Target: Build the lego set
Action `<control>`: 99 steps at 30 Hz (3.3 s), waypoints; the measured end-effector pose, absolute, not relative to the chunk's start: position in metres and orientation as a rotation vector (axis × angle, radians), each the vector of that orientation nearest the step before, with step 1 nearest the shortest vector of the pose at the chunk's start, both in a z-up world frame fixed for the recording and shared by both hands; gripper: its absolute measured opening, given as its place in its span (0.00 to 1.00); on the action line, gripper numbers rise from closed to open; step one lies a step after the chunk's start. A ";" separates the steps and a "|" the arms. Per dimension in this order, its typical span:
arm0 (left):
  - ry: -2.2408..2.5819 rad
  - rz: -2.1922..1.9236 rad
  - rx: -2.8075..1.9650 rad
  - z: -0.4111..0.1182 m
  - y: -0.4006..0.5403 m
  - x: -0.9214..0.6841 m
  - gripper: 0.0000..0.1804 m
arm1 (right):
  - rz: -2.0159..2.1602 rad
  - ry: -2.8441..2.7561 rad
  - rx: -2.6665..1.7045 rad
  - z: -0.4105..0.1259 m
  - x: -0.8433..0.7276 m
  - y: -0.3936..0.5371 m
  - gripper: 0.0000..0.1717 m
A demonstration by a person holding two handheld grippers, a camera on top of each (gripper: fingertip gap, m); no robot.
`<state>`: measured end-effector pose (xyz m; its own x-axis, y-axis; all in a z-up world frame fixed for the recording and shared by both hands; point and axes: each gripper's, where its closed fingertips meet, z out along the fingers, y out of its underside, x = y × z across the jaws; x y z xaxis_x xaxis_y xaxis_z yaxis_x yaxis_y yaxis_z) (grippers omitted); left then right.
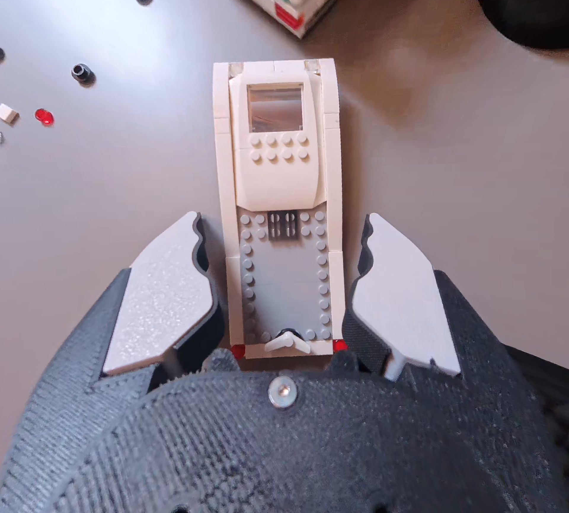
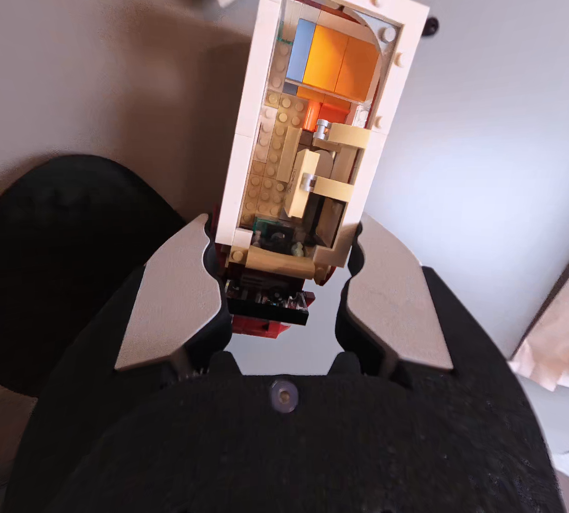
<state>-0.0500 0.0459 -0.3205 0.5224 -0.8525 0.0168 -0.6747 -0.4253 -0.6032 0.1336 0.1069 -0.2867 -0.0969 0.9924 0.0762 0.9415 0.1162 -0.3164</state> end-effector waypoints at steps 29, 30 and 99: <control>0.955 -0.239 -2.261 -0.302 -0.008 -0.168 0.40 | 0.497 -2.489 -1.325 -0.285 -0.006 0.100 0.49; 0.945 -0.246 -2.252 -0.298 -0.010 -0.169 0.40 | 0.505 -2.483 -1.324 -0.284 -0.008 0.098 0.49; 1.190 -0.431 -2.151 -0.273 0.049 -0.108 0.52 | 0.909 -1.948 -1.337 -0.242 0.002 0.105 0.50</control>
